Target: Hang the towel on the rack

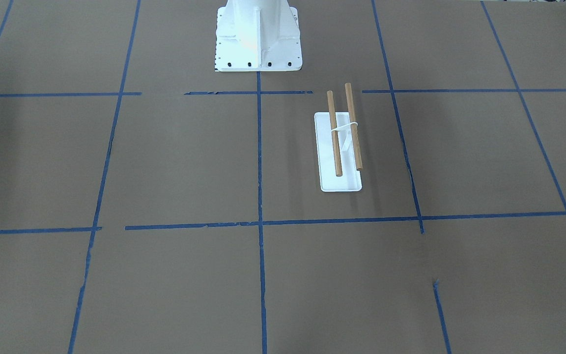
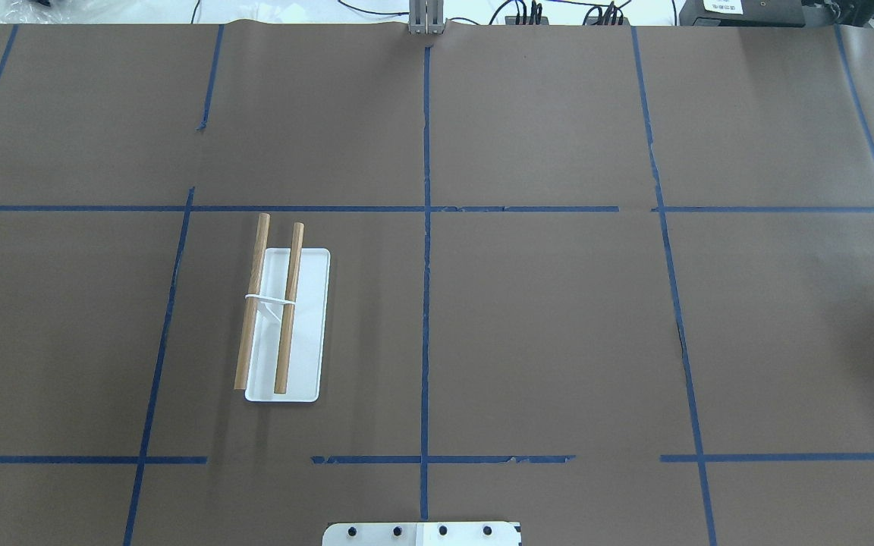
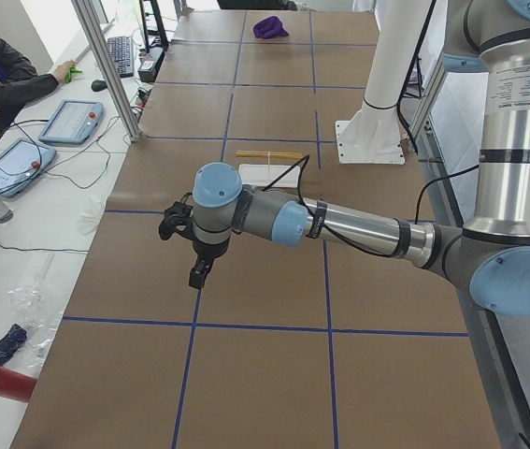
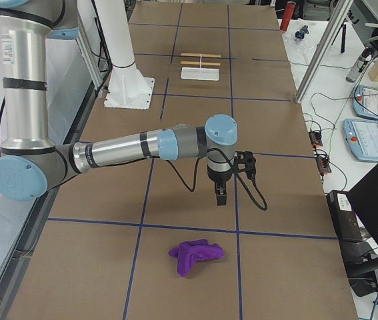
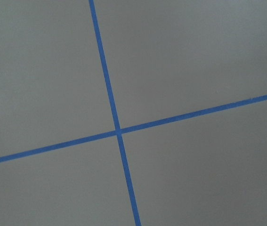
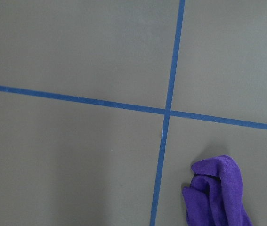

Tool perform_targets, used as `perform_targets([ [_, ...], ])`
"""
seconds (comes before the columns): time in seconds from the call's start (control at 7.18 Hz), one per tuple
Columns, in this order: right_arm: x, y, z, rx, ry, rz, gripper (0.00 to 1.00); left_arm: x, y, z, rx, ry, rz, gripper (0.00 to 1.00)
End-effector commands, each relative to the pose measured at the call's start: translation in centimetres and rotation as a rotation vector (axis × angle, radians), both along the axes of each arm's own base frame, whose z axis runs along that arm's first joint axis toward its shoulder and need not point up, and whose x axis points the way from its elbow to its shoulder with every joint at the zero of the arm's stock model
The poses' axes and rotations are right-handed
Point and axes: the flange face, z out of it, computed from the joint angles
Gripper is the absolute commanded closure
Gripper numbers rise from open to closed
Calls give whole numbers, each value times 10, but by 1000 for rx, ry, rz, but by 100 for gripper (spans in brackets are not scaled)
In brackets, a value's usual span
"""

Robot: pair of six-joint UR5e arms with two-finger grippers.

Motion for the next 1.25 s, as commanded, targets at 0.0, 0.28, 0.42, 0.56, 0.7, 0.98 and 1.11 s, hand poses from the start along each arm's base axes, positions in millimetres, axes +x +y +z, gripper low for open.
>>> perform_targets([
  [0.0,-2,33,85,115,28,-162,1,1,-5,10,68,0,1,0],
  [0.28,-1,51,158,134,53,-215,12,1,-5,9,71,0,1,0],
  [0.42,-1,55,171,134,79,-224,17,1,-5,9,72,1,3,0],
  [0.56,-9,58,180,119,96,-246,23,1,-5,9,70,2,2,0],
  [0.7,-13,58,184,113,114,-260,29,1,-5,9,71,1,3,0],
  [0.98,-17,57,184,124,126,-280,100,1,-5,9,72,1,3,0],
  [1.11,-16,50,178,192,146,-343,100,1,-5,9,71,1,3,0],
])
